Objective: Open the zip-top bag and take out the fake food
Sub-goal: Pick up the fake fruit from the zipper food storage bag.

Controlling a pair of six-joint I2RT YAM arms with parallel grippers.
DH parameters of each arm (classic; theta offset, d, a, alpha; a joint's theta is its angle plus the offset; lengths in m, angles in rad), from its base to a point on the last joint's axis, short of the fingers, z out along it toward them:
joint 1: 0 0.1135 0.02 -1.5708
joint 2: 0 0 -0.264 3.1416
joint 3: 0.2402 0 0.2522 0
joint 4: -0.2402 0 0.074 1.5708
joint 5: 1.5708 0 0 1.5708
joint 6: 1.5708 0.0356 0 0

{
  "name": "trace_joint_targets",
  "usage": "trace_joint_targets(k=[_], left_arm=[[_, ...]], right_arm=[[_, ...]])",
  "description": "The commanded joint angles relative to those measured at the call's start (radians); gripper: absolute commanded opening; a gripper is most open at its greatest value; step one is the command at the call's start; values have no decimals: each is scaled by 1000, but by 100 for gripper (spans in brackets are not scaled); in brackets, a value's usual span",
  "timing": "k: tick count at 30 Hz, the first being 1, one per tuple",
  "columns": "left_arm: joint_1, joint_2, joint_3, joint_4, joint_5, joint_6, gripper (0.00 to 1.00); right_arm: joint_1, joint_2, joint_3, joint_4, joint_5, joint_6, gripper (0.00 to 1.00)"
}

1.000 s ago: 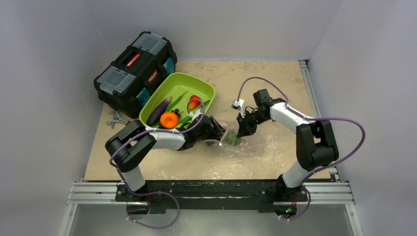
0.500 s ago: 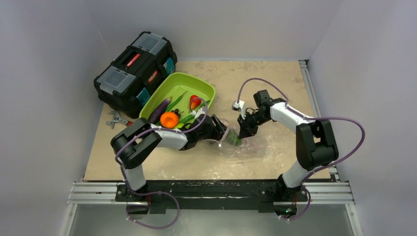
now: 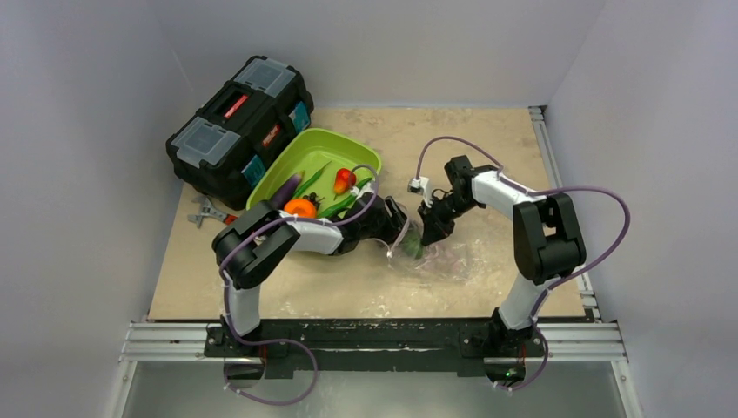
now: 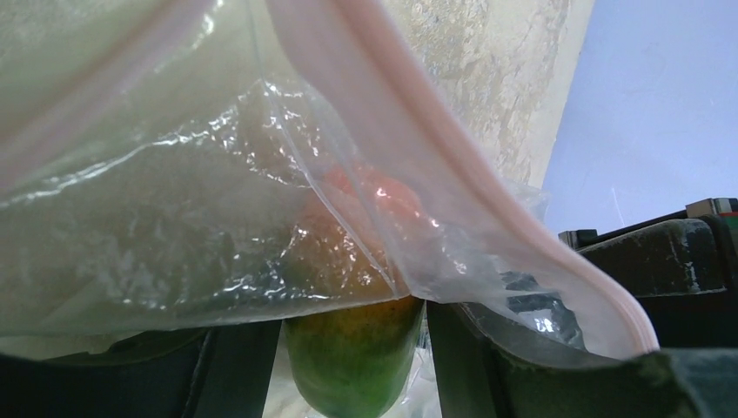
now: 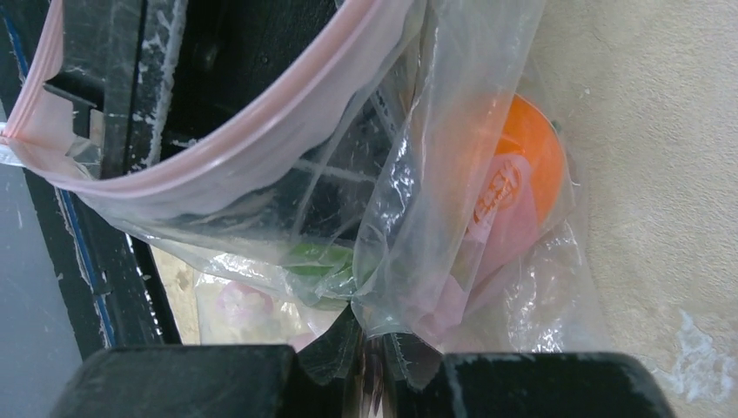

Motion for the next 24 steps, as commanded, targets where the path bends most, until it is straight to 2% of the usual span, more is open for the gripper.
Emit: trace_joint_targets(k=[1,13,24], left_arm=[[1,57,66,-28,73,48,58],[1,117,117,-75,190,146,62],[-7,131,162,-77,274,216,63]], right_arm=[[2,24,48,-17,-42,-21,11],[1,-21,42,152,26,130,13],[-6,-1,25,207,-64,213,12]])
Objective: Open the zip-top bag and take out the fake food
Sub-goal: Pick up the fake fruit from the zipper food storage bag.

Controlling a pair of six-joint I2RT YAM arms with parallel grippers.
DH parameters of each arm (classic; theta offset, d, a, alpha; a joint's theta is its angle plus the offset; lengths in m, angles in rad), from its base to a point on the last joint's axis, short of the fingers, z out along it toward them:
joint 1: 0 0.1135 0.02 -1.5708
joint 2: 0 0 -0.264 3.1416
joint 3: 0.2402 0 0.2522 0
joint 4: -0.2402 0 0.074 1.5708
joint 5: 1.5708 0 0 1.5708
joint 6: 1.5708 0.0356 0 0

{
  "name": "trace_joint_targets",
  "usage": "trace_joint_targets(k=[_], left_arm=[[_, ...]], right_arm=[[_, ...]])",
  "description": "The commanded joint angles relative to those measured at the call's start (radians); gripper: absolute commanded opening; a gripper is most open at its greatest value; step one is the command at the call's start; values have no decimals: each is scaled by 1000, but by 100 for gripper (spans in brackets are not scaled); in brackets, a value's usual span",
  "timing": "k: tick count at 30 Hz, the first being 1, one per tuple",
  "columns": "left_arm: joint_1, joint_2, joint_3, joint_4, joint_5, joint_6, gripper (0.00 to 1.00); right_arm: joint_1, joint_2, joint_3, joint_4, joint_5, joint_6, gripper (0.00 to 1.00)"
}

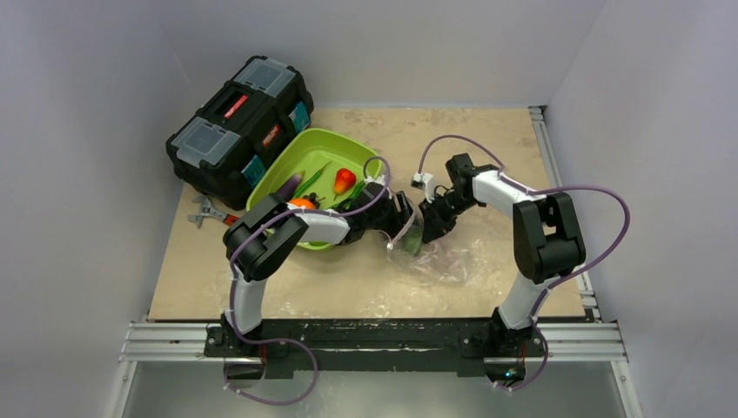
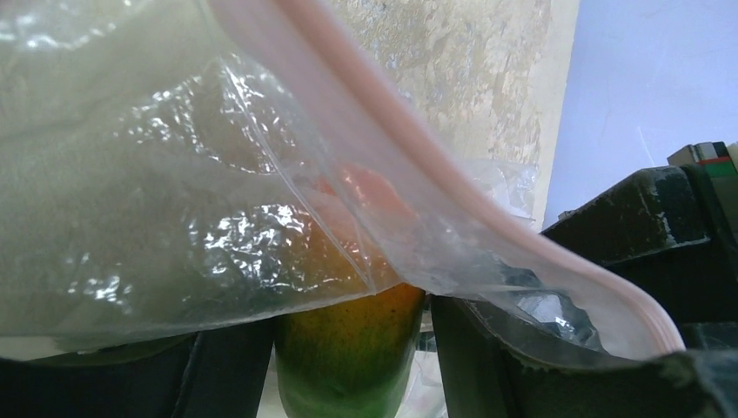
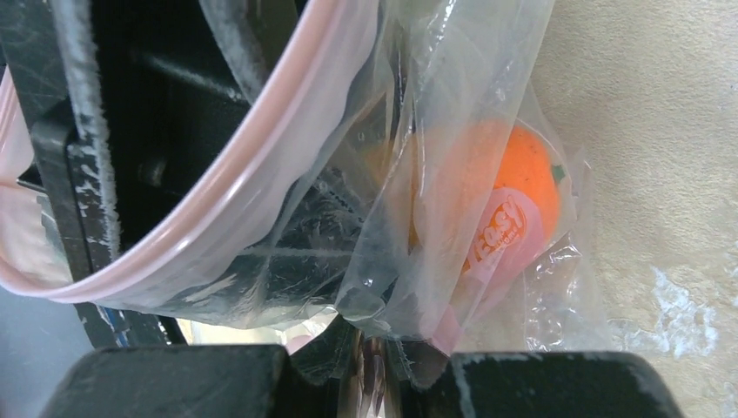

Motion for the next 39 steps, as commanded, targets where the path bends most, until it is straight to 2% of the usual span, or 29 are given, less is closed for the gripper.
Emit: trace_joint_targets(k=[1,4,10,13,18,23,29,36,39], left_arm=[[-37,29,27,-54,110,52,62],[-38,17,16,-65,95,60,53],[-39,-38,-5,-58,94,101,10],[-38,-95,-11,-83,81,142,2],[-37,-205,-35,-136,59,212,0],[-34,-271,-72,-122,78,227,0],[-20,-316,-134,-17,88,165,0],[10,-363,-227,137,88,61,0],[24,-381,-278,214,101,27,0]], right_arm=[[-1,-22,8,171,-125,49,12],[-29,-46,-12,201,-136,62,11],[-77,-41,-25,173,-139,18,10],[-78,-67,-38,178,-104,-3,10],[-78,-136,-63,189,-39,-46,10],[-77,-200,-105,205,16,-105,6],[-37,-285,-158,192,26,-209,5],[59,-485,-276,317,140,-242,4],[71,-546,-321,430,243,-187,0]])
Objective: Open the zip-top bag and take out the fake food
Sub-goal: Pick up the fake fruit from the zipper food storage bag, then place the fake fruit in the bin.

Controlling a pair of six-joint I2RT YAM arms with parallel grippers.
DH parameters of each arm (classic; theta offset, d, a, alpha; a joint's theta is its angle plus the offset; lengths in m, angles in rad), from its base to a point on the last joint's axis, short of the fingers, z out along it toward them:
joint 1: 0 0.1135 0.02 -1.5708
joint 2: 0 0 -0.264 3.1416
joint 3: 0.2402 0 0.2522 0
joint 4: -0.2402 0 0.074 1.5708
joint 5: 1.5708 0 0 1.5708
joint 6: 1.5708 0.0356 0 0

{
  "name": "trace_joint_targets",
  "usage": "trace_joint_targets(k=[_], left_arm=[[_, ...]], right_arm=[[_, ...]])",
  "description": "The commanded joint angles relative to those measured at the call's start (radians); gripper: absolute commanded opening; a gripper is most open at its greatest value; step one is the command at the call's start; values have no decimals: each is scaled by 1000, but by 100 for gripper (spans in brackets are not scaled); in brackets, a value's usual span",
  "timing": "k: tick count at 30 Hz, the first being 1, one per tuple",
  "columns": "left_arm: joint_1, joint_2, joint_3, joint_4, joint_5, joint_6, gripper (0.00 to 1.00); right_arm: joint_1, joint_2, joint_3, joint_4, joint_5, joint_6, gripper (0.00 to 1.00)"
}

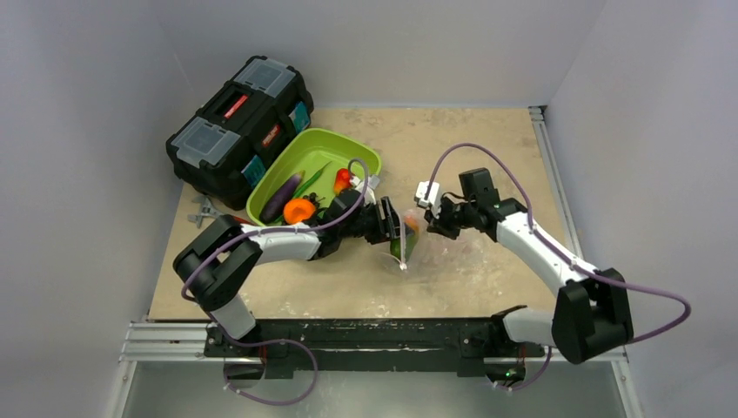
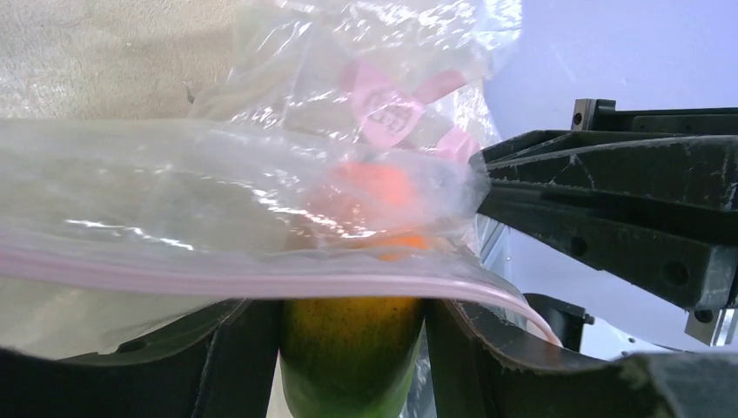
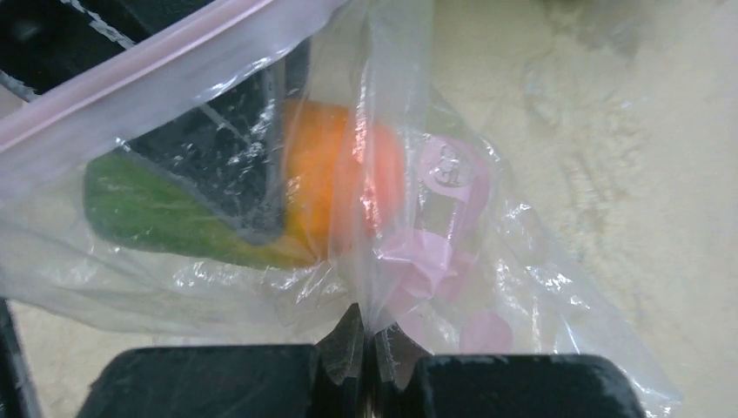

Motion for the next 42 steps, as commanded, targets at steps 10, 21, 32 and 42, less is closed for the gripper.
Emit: trace_joint_targets(k=[10,21,32,42], left_arm=[[47,-116,-131,274,55,-76,0],[89,-174,-233,368,101,-126,0],[224,-469,-242,-31,41,58,0],[477,-401,-17,-457,4,335,0]], right_arm=[[4,-56,-40,271,249,116,0],[-20,-64,-52,303,273,144,0],[-44,-59,-35,235,225,78,0],[-61,-76,-36,221,213,58,0]])
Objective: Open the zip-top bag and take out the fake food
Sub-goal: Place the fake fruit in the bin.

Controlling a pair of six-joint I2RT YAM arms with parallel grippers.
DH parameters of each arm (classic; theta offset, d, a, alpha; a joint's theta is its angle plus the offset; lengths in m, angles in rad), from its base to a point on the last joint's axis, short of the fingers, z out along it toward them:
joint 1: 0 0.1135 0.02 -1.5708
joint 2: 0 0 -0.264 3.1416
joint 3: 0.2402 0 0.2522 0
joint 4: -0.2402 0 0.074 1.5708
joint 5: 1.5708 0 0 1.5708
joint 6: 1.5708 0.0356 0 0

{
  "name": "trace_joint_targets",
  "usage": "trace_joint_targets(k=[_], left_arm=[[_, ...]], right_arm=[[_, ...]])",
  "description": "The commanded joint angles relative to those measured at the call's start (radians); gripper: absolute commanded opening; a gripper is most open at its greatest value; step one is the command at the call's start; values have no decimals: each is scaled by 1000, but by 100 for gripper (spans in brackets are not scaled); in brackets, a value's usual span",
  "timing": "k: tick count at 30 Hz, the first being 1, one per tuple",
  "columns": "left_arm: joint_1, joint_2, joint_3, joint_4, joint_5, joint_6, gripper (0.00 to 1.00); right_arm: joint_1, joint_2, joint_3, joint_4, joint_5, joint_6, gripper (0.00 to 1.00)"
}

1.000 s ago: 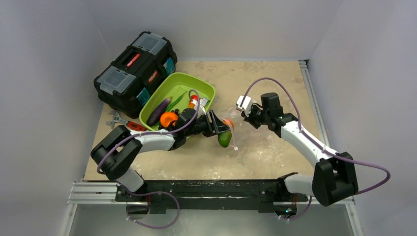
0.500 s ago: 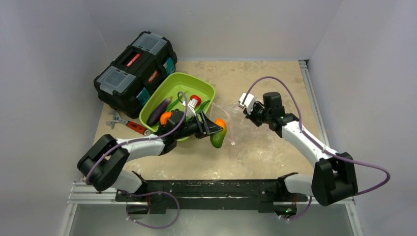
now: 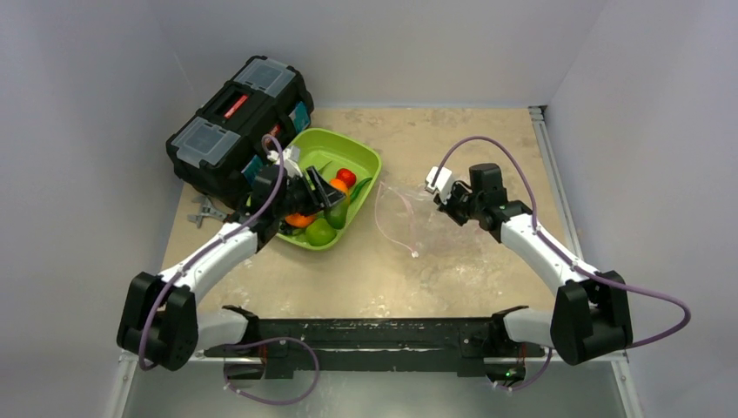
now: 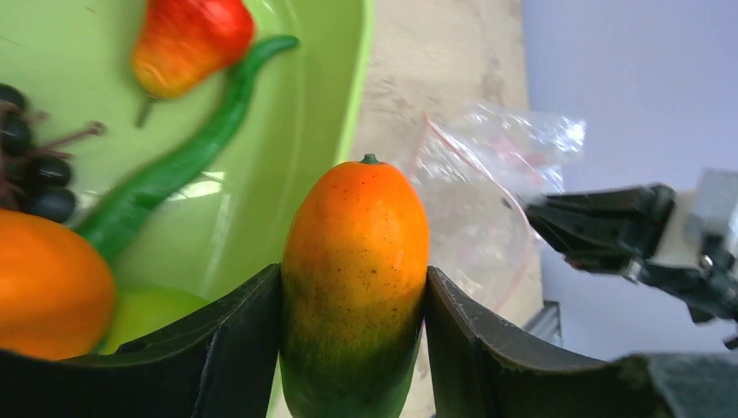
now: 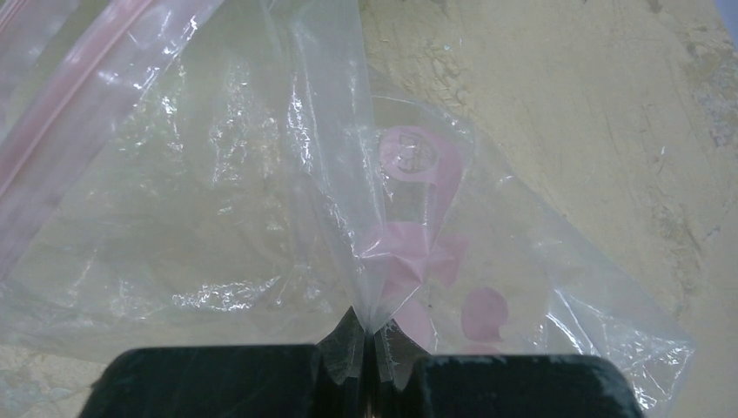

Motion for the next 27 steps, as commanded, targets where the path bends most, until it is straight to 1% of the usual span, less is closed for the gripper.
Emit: trace_joint_targets(k=[1,5,6,9,14,16,20,25,27], left_arm=[[75,96,152,-180,-27,169,0],[85,200,271,-261,-61,245,0],[85,224,294,-281,-63,254,2],[85,246,335,-328,-97,271,22],[85,169,337,-365,-146,297,56],[85,127,344,-380,-155,309,64],[85,41,351,-397,-150,327,75],[85,-39,378,-444,-131,356,81],[87,-74,383,-462,-107,369,86]], right_arm=[[-10,-31,16,-4,-31,-16,0],[-15,-32,17,-6,-33,-15,0],[-17,-34,17,-7,-34,-15,0],[-21,-36,18,-14,-51,-20,0],[-29,-42,23,-49,-112,-49,0],[-30,-40,26,-61,-119,-58,0],[-35,-42,33,-86,-127,-74,0],[-45,-53,55,-127,-119,-81,0],[-51,-59,75,-173,-134,-92,0]])
